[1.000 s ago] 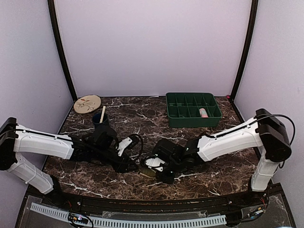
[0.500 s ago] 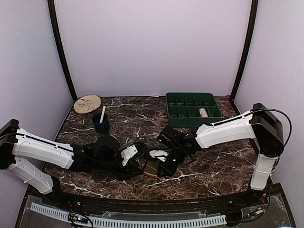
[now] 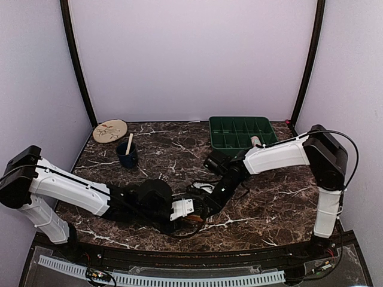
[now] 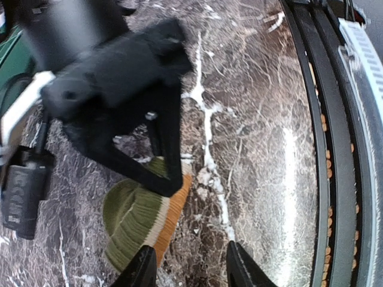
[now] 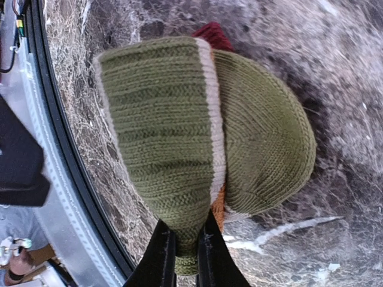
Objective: Roll the socks
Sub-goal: Roll the sock at the center of the board, then move the storage box to the center of the board.
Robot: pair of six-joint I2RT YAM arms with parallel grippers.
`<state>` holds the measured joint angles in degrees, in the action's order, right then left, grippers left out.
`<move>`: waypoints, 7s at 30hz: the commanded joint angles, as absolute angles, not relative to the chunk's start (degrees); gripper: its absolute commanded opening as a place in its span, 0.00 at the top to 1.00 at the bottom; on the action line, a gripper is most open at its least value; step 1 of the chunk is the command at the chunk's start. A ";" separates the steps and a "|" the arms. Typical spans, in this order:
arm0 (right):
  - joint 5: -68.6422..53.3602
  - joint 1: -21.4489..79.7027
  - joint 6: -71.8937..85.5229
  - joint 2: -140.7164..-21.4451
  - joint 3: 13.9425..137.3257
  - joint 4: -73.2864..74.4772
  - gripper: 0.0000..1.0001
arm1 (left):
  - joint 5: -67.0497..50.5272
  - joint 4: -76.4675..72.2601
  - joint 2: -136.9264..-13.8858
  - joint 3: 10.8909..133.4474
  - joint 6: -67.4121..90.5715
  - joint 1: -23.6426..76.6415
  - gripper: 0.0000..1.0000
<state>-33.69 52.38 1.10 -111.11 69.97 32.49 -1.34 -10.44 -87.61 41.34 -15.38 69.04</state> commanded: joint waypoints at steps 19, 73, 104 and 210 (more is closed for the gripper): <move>-41.52 49.16 -2.72 -117.11 77.61 42.28 1.00 | 8.69 -11.53 -95.07 45.42 -32.73 70.84 0.57; -46.76 46.59 -2.69 -123.18 84.00 45.24 0.93 | 10.68 3.96 -112.39 53.97 -36.71 70.21 0.88; -35.37 36.83 11.47 -100.87 62.78 26.86 0.40 | -6.83 23.86 -116.15 67.39 -14.42 66.27 1.00; 12.75 6.34 12.05 -109.24 80.17 20.97 0.50 | 0.81 19.04 -135.94 129.91 30.76 44.30 1.00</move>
